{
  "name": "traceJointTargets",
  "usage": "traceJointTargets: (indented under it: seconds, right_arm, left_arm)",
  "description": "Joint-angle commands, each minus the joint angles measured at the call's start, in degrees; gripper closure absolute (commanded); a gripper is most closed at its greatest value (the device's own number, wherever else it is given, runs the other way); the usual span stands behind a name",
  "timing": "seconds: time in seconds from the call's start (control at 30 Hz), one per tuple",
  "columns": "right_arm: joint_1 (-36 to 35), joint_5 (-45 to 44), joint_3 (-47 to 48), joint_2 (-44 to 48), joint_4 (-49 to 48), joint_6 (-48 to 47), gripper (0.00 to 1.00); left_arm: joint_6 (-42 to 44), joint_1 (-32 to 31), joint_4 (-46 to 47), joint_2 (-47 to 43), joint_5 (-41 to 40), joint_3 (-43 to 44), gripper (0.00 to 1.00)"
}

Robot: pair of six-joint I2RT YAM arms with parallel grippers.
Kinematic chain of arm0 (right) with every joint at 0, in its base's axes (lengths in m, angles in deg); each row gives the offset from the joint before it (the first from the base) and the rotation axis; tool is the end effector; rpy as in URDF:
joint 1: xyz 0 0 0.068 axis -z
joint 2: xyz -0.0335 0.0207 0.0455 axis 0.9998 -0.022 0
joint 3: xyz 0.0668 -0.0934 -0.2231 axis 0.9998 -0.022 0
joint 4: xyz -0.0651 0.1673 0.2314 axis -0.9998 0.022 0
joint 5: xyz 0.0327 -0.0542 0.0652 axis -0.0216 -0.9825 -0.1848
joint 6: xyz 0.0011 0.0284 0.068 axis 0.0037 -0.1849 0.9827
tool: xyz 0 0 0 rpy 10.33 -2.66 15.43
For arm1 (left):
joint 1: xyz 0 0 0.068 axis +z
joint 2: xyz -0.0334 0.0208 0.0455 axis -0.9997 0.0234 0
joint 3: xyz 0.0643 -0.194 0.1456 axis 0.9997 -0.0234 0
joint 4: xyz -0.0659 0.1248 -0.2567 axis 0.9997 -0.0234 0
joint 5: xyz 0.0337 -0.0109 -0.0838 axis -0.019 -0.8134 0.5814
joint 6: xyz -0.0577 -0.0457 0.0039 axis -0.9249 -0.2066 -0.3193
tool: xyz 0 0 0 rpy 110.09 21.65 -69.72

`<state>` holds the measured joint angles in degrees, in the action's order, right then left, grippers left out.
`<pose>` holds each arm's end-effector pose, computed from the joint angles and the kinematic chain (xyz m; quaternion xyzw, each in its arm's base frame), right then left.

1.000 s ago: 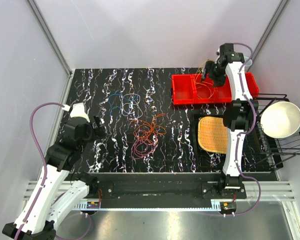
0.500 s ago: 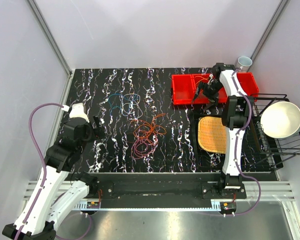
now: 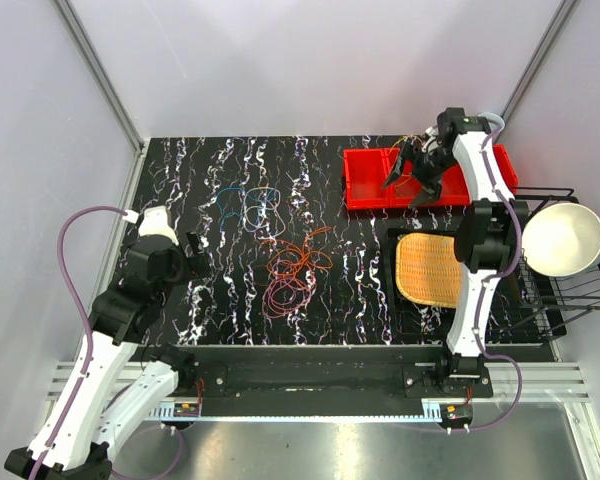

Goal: Untangle the cables

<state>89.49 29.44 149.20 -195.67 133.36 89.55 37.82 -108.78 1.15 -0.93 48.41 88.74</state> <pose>0.4750 0.0236 0.2171 0.1207 0.9566 0.2593 0.0564 0.1865 -0.0476 0.3022 -0.0960 0.8723 -0.0356 0.4781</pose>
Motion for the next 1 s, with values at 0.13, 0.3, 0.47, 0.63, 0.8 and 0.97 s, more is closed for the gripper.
traceJointTargets:
  seconds: [0.13, 0.3, 0.47, 0.63, 0.8, 0.97]
  right_arm:
    - [-0.23, 1.50, -3.89, 8.33, -3.27, 0.25, 0.00]
    - [-1.88, 3.53, -13.65, 18.87, -16.70, 6.57, 0.00]
    - [-10.67, -10.67, -16.82, 25.56, -19.45, 3.87, 0.00]
    - [-18.50, -17.20, -20.85, 27.84, -18.14, 2.36, 0.00]
    - [-19.83, -23.71, -32.43, 37.15, -31.62, 4.11, 0.00]
    - [-11.84, -7.32, -57.32, 47.36, -55.54, 16.24, 0.00]
  left_arm:
    - [-0.26, 0.26, 2.44, -0.06, -0.68, -0.21, 0.07]
    - [-0.35, 0.26, 2.44, 0.11, -0.68, -0.21, 0.07]
    - [0.09, 0.26, 2.35, 2.91, 1.42, 0.23, 0.07]
    - [-1.84, 0.17, 3.66, 6.97, 7.90, 1.20, 0.09]
    - [-4.13, -0.79, 7.35, 13.29, 14.26, -0.47, 0.13]
    - [-7.64, -3.69, 11.66, 18.82, 14.35, -1.18, 0.18]
